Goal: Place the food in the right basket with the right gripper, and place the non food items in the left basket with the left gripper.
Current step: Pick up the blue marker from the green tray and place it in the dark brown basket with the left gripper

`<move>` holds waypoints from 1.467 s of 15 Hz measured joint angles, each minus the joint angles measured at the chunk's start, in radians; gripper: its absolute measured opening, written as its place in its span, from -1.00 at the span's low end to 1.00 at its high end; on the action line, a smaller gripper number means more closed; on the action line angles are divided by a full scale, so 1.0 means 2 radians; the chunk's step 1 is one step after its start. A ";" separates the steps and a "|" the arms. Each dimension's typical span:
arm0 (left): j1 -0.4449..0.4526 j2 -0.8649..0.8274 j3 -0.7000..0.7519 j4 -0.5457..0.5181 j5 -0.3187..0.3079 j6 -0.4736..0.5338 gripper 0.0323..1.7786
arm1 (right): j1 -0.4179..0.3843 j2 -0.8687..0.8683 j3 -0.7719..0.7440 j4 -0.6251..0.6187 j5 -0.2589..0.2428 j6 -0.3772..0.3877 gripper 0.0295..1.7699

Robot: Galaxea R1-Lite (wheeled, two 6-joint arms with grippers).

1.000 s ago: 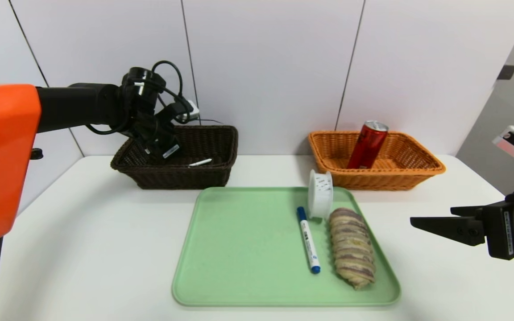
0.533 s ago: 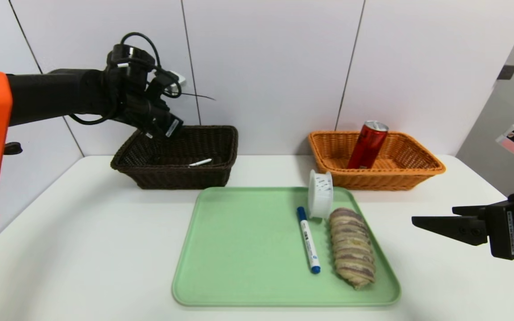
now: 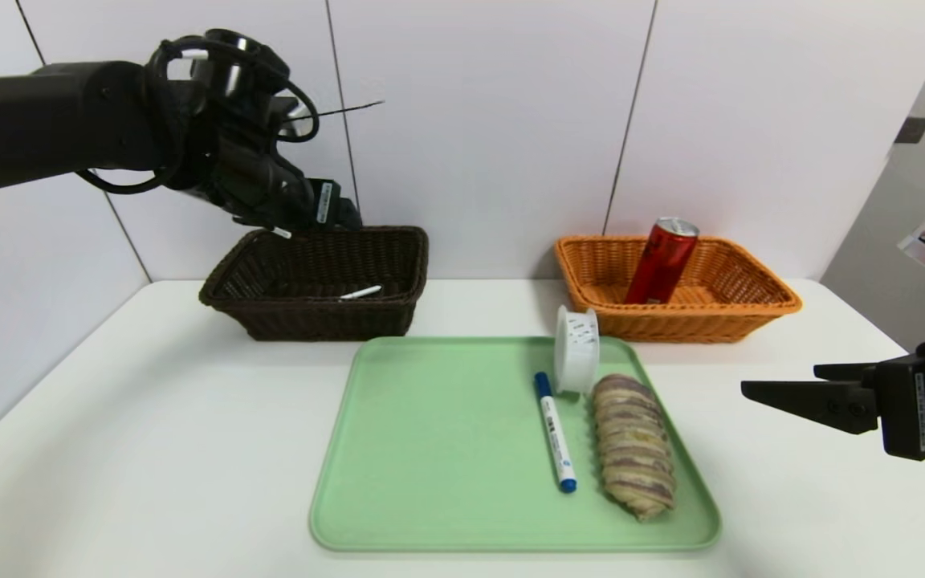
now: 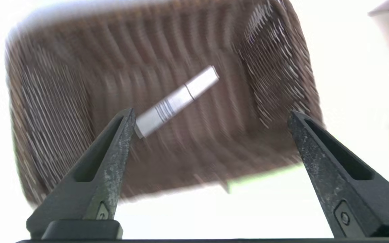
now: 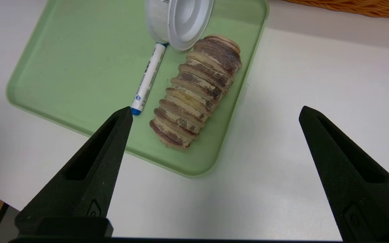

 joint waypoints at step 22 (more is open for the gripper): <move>-0.297 0.069 -0.003 0.113 0.107 -0.188 0.90 | -0.001 -0.007 0.014 -0.002 0.000 0.000 0.92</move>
